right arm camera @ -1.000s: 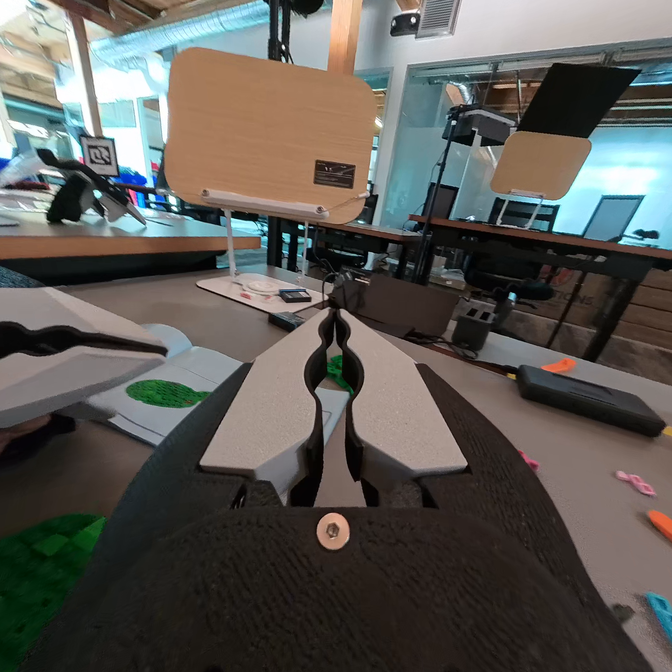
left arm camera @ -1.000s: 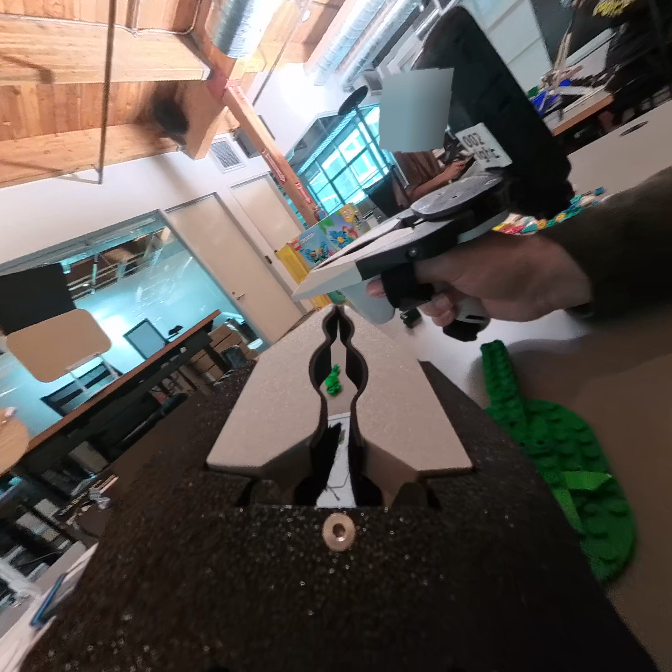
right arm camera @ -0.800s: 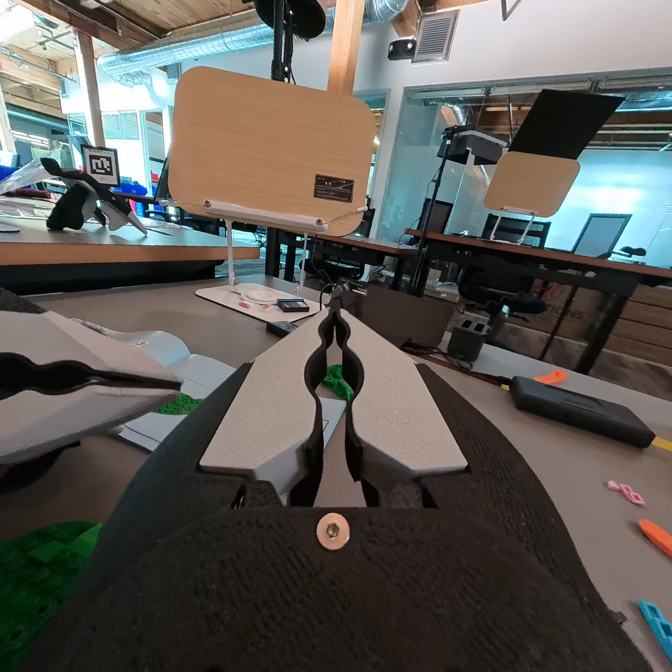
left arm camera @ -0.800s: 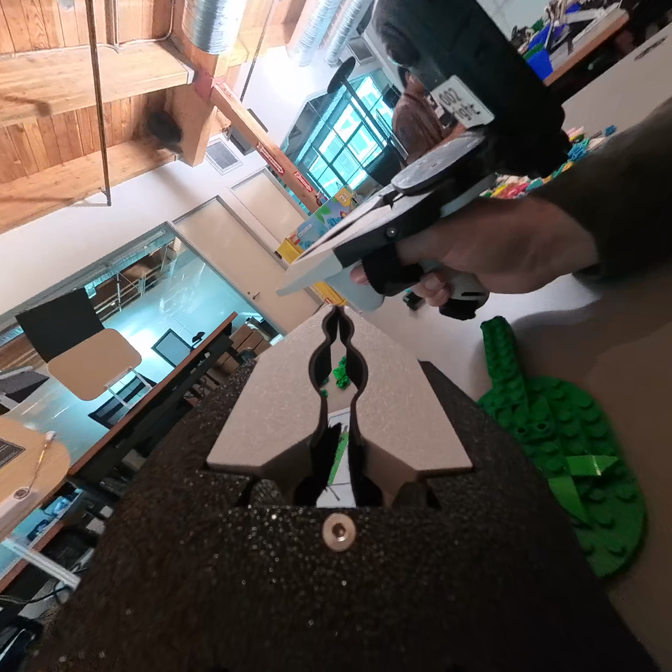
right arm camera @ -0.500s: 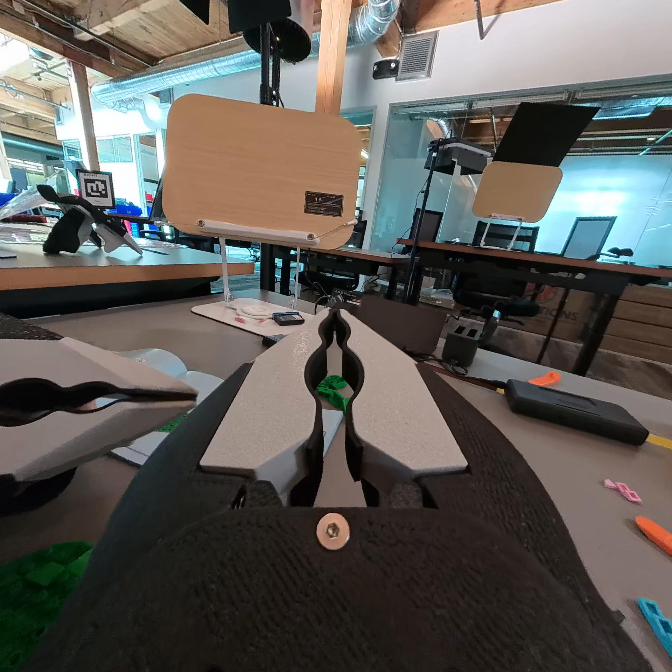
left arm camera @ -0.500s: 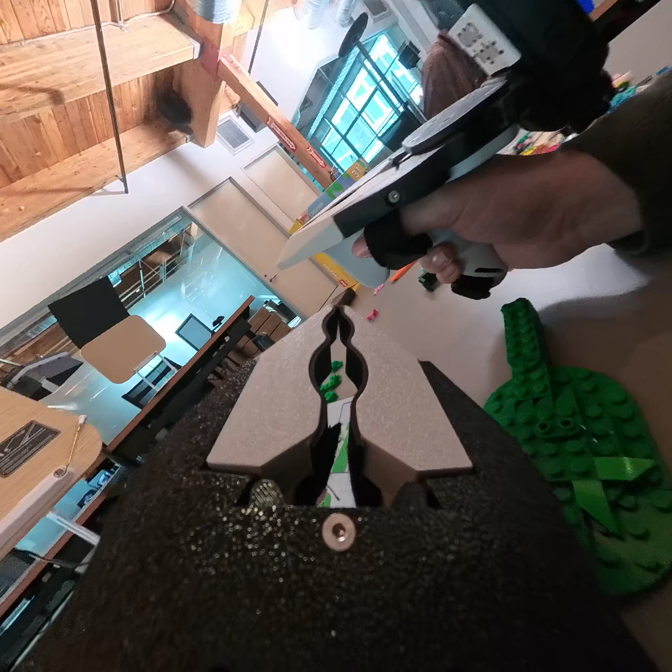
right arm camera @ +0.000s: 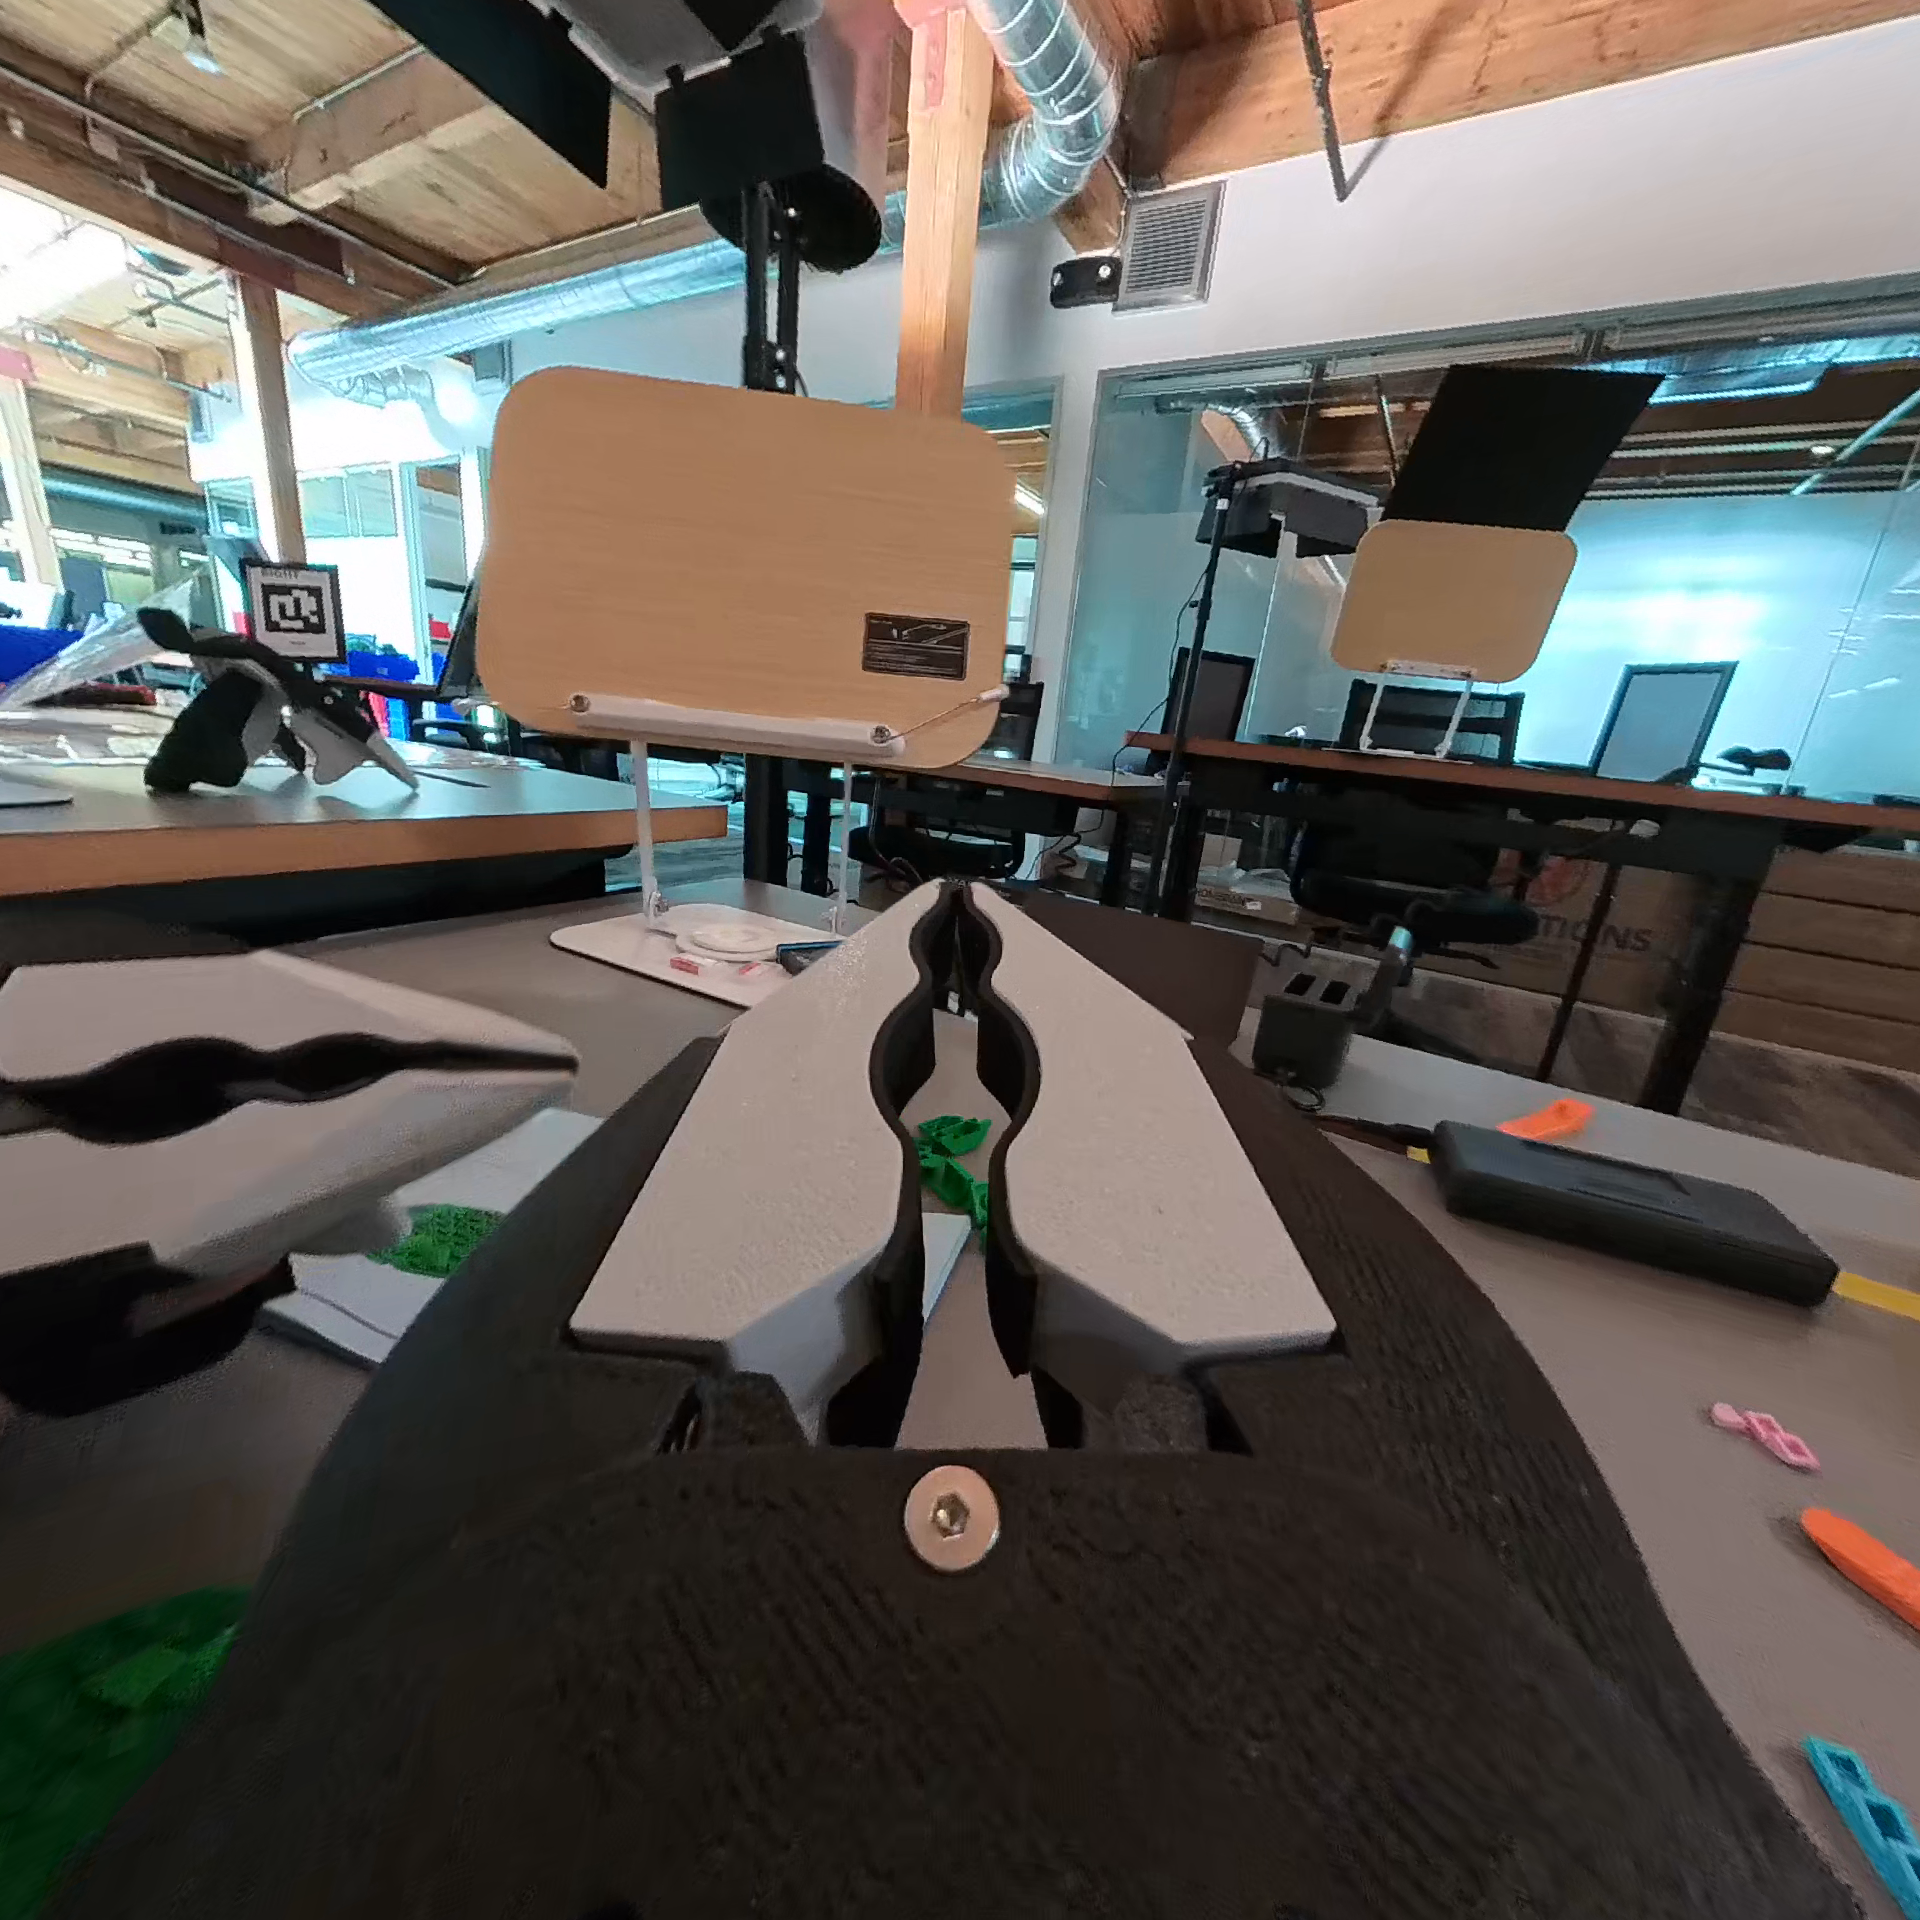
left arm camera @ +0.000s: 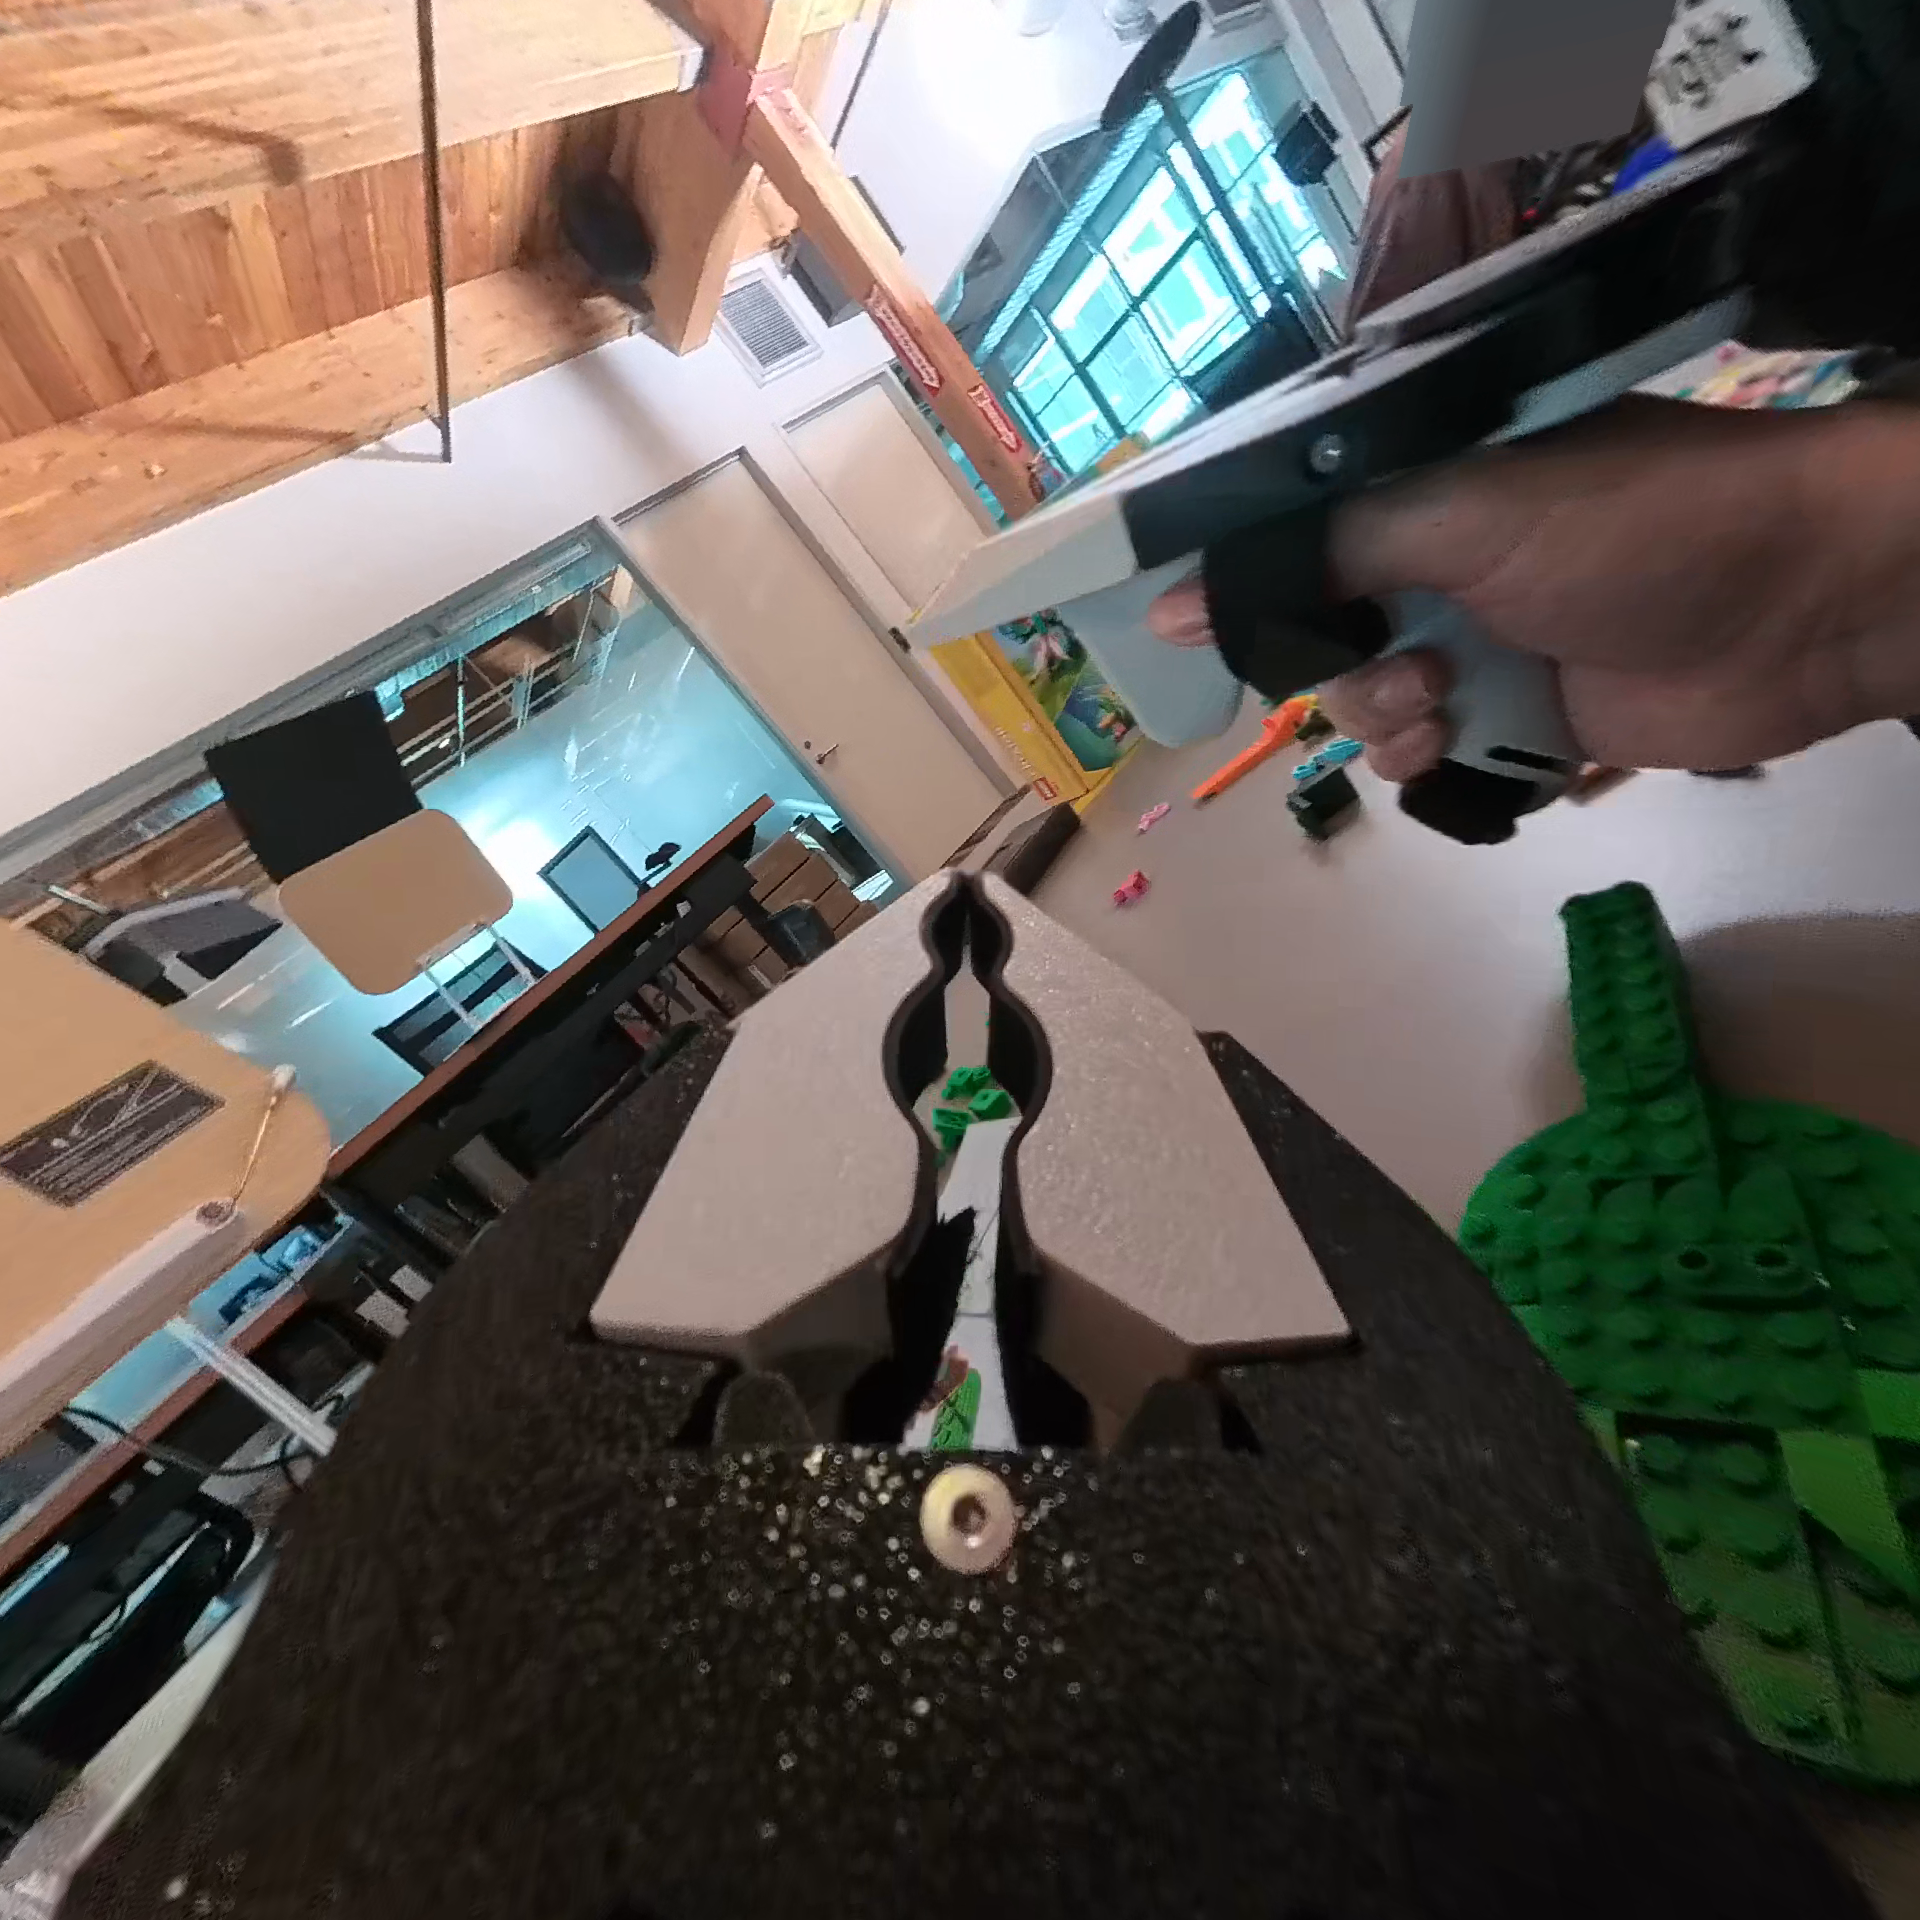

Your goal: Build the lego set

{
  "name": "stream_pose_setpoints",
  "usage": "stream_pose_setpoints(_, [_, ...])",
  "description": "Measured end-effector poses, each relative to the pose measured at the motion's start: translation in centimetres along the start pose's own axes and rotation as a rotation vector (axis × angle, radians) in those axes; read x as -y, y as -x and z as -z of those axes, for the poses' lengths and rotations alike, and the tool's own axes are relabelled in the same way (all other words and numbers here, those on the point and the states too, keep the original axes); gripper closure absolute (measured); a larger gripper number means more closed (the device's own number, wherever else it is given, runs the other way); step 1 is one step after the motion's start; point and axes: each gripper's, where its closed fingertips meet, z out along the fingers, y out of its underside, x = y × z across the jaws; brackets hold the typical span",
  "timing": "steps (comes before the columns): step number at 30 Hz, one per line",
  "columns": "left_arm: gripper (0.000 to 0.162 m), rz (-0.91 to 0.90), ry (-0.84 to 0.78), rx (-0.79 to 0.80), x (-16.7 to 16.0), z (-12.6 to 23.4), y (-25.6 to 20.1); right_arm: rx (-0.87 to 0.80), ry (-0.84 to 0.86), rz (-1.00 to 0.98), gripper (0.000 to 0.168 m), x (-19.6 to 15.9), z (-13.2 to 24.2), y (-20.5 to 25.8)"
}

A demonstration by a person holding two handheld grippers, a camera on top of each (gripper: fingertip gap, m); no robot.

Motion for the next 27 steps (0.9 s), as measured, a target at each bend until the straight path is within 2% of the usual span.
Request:
stream_pose_setpoints(6, [0.162,0.047,-0.004,0.026,-0.3,0.2,1.1,0.055,-0.018,0.050,0.168,0.1,-0.1,1.6])
stream_pose_setpoints(27, [0.162,0.062,-0.030,0.004,0.0,0.3,1.0,0.044,0.015,0.030,0.168,-0.9,-0.4,1.2])
